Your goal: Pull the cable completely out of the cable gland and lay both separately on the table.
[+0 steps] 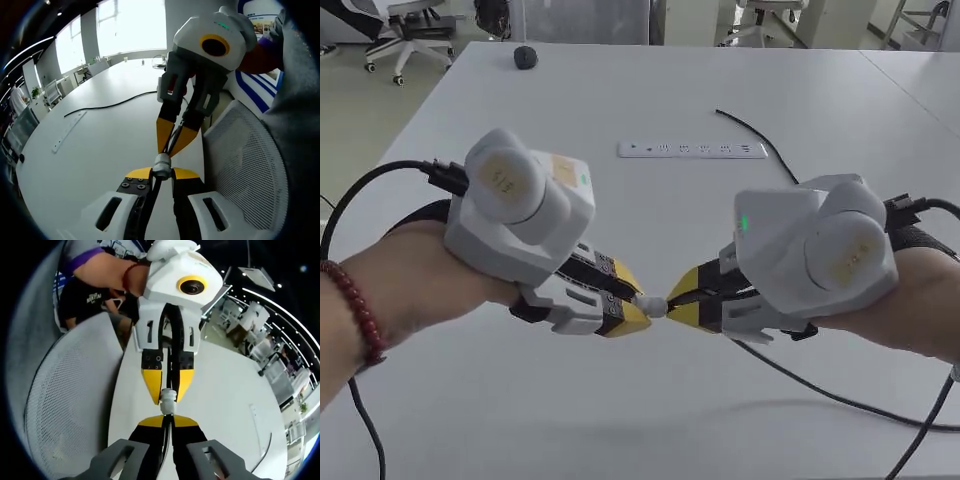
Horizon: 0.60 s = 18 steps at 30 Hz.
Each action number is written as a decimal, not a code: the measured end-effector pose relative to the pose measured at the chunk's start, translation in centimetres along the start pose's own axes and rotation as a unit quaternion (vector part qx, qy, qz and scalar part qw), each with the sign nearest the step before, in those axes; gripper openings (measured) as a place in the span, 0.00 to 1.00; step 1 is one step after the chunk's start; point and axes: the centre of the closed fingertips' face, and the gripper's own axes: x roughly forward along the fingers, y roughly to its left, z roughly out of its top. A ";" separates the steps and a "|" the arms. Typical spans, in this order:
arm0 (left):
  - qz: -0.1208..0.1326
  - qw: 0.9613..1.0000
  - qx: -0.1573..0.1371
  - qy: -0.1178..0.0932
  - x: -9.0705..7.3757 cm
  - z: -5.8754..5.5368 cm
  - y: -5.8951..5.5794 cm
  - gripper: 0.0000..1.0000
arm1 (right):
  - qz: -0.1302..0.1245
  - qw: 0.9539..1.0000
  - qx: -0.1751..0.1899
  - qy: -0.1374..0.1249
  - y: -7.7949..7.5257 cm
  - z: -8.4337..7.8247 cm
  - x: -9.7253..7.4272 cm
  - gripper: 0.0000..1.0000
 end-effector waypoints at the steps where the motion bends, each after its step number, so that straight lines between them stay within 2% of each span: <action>1: 0.000 1.000 0.000 -0.001 0.0 0.0 0.0 0.15 | 0.000 1.000 0.001 0.000 0.0 0.0 0.0 0.00; 9: 0.000 1.000 0.001 -0.001 0.0 0.1 0.0 0.15 | -0.001 1.000 -0.004 0.009 -0.1 -0.6 -0.3 0.00; 18: 0.004 1.000 0.004 0.000 -0.2 -0.1 0.2 0.15 | -0.008 1.000 0.002 0.026 -0.4 -2.5 -1.0 0.00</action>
